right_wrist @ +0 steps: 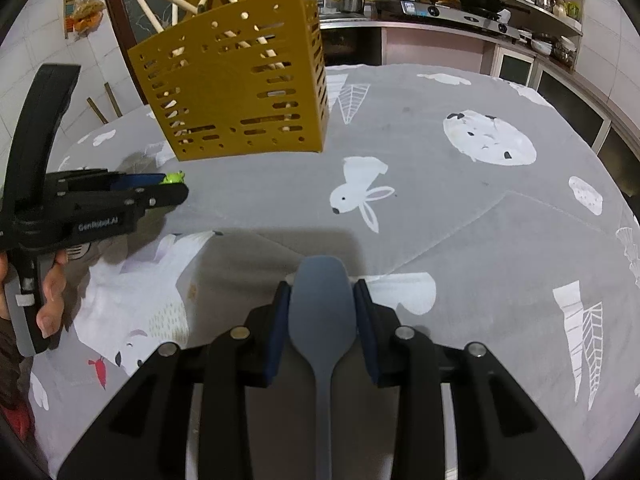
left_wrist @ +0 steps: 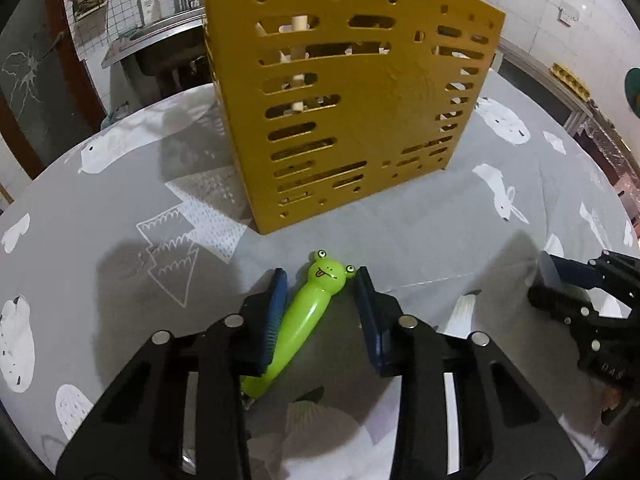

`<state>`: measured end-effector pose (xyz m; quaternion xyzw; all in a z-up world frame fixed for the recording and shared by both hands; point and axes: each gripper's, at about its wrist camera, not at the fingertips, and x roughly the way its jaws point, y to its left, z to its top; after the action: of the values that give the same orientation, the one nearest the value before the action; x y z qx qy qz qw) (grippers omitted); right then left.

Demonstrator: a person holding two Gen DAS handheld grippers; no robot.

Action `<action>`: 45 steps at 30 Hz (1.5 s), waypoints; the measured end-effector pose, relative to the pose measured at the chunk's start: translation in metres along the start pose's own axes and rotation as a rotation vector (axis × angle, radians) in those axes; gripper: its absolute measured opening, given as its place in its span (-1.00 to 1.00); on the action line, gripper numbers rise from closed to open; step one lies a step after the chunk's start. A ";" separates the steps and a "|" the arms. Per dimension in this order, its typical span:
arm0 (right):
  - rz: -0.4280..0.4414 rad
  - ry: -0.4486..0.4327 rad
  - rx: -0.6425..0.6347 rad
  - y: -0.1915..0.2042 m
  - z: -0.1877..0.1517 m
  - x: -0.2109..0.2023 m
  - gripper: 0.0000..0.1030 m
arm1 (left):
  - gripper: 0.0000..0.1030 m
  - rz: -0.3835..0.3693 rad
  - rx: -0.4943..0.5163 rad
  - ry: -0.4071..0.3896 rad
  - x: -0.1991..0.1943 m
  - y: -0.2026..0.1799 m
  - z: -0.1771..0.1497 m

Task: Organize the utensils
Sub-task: 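Close the left tool on the green frog-handled fork while the right tool lifts the spoon, then carry the spoon and fork upright over the yellow holder with both tools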

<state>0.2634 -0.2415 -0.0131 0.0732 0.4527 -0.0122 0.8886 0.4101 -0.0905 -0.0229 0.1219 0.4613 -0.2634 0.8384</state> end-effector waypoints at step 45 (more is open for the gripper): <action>0.126 -0.638 0.090 0.005 0.107 -0.138 -0.36 | -0.62 0.168 -0.237 -0.535 -0.220 -0.015 0.006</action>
<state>0.2681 -0.2577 0.1610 0.1329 0.1452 0.0004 0.9804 0.3102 -0.0336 0.1650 -0.0127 0.2401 -0.1601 0.9574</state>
